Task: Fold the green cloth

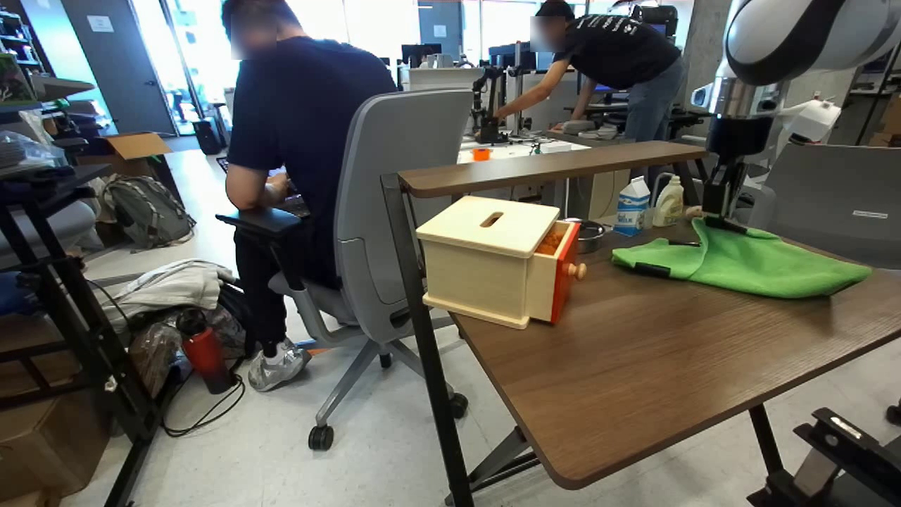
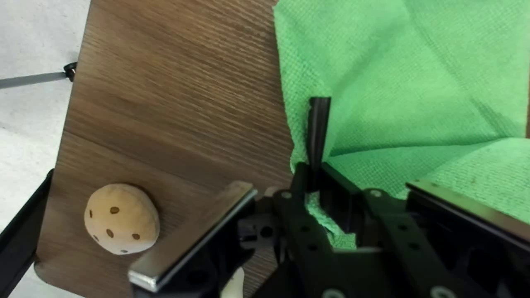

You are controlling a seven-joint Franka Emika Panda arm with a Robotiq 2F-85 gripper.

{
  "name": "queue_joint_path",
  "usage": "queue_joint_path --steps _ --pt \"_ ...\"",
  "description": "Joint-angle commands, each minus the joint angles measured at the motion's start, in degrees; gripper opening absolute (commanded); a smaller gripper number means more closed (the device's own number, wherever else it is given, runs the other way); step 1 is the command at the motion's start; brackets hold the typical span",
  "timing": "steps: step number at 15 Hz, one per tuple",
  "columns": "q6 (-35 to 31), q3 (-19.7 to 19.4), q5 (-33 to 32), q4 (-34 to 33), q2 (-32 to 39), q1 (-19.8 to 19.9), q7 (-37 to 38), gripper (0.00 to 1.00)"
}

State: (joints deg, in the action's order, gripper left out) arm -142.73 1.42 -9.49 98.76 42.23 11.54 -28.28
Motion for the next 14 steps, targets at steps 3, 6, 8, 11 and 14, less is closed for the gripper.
queue_joint_path --steps 3,6,8,11,14 --pt "2.9 2.0 1.7 -6.9 6.0 2.2 -3.2 0.45" --pt "2.5 1.7 1.4 -7.1 6.0 2.1 -2.5 0.66" --pt "2.2 2.0 1.7 -6.2 4.3 2.2 -2.0 0.81" --pt "1.0 2.4 2.6 -3.2 -0.5 2.3 -0.9 0.99" --pt "2.7 0.6 4.5 0.0 -5.5 0.5 6.0 1.00"
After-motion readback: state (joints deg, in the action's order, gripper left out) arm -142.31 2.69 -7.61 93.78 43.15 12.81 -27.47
